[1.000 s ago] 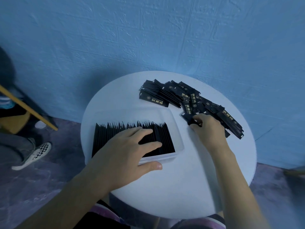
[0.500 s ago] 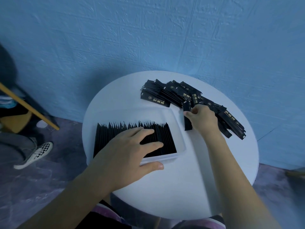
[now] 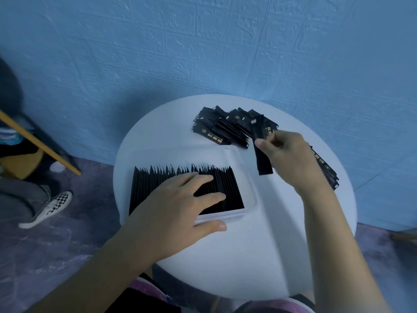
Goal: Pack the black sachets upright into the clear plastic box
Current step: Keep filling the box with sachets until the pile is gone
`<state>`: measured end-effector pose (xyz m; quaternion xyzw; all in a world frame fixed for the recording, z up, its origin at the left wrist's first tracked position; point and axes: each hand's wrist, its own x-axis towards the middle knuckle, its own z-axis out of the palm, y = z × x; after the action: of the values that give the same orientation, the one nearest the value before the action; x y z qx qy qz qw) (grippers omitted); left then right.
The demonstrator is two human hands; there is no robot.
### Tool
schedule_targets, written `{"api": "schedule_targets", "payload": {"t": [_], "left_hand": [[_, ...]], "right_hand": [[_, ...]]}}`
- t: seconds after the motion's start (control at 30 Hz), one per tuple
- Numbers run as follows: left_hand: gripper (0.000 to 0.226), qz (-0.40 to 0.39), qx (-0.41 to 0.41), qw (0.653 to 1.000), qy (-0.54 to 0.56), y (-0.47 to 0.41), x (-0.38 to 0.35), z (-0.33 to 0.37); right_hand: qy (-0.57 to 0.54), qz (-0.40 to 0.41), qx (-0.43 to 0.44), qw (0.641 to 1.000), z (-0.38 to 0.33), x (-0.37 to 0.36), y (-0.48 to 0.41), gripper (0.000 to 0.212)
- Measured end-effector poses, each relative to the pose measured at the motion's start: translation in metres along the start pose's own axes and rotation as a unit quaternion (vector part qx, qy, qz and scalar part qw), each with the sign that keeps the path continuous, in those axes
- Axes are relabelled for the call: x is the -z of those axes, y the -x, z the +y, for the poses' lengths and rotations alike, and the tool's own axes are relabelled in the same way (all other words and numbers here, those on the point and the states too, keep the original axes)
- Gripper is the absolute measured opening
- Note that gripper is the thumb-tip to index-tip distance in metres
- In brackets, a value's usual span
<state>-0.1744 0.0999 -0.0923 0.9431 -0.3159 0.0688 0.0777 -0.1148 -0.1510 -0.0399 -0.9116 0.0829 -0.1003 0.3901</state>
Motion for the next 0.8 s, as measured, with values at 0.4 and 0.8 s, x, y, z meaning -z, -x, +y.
{"api": "schedule_targets", "payload": {"t": [0.4, 0.8], "left_hand": [[0.059, -0.004, 0.000, 1.000, 0.013, 0.000, -0.003, -0.001], [0.059, 0.004, -0.004, 1.000, 0.019, 0.000, -0.005, -0.003]], "right_hand": [[0.317, -0.097, 0.114, 0.936, -0.041, -0.041, 0.050, 0.034], [0.286, -0.209, 0.053, 0.934, -0.044, -0.030, 0.040, 0.020]]}}
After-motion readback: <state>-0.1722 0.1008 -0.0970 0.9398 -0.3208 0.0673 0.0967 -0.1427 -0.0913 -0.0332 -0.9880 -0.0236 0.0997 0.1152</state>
